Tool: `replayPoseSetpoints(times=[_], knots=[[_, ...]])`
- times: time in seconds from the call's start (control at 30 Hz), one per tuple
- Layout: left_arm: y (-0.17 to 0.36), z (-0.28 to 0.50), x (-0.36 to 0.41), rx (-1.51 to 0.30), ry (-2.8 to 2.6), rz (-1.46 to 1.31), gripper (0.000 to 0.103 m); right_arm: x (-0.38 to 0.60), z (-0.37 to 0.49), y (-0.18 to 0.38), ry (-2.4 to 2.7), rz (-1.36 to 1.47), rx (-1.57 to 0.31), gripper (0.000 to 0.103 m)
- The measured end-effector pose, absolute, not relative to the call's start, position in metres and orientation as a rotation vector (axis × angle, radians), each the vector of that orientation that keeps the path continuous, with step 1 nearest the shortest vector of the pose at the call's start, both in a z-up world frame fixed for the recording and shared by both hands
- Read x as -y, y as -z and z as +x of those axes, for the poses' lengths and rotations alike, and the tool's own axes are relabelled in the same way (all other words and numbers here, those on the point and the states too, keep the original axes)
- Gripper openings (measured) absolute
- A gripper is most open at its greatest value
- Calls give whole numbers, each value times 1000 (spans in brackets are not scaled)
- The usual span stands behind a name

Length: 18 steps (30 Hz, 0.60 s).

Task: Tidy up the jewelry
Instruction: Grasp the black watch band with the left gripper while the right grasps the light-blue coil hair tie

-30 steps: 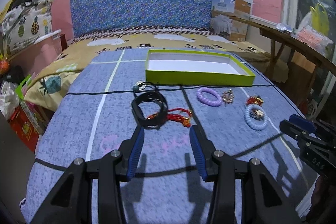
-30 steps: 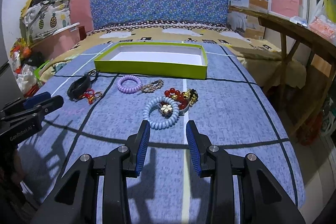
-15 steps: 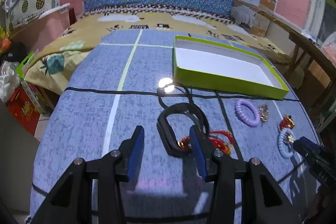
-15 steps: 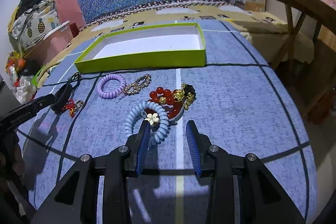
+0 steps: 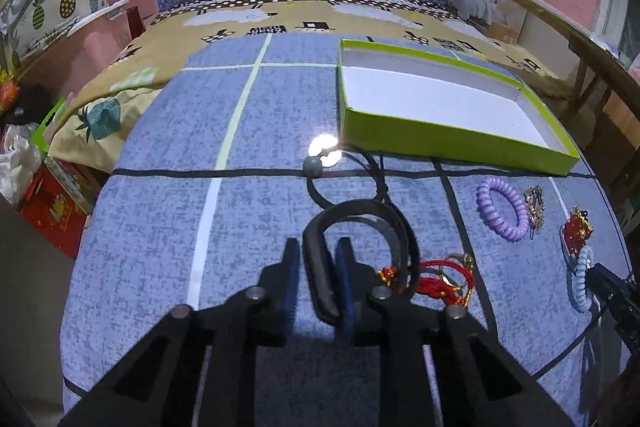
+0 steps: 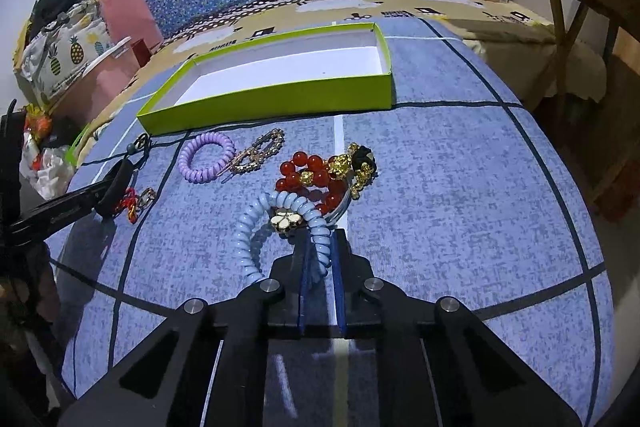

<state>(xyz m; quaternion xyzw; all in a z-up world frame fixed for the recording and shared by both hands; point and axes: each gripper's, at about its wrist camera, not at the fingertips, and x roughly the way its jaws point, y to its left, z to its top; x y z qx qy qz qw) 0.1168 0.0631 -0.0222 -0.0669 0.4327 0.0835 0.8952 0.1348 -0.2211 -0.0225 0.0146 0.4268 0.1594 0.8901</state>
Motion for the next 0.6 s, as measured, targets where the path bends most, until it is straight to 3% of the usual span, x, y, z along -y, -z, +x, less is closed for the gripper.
replayPoseSetpoints(times=[0.6], knots=[[-2,90,-67,-822,-111,-155,13,224,118,-7,-366,31,-810,9]])
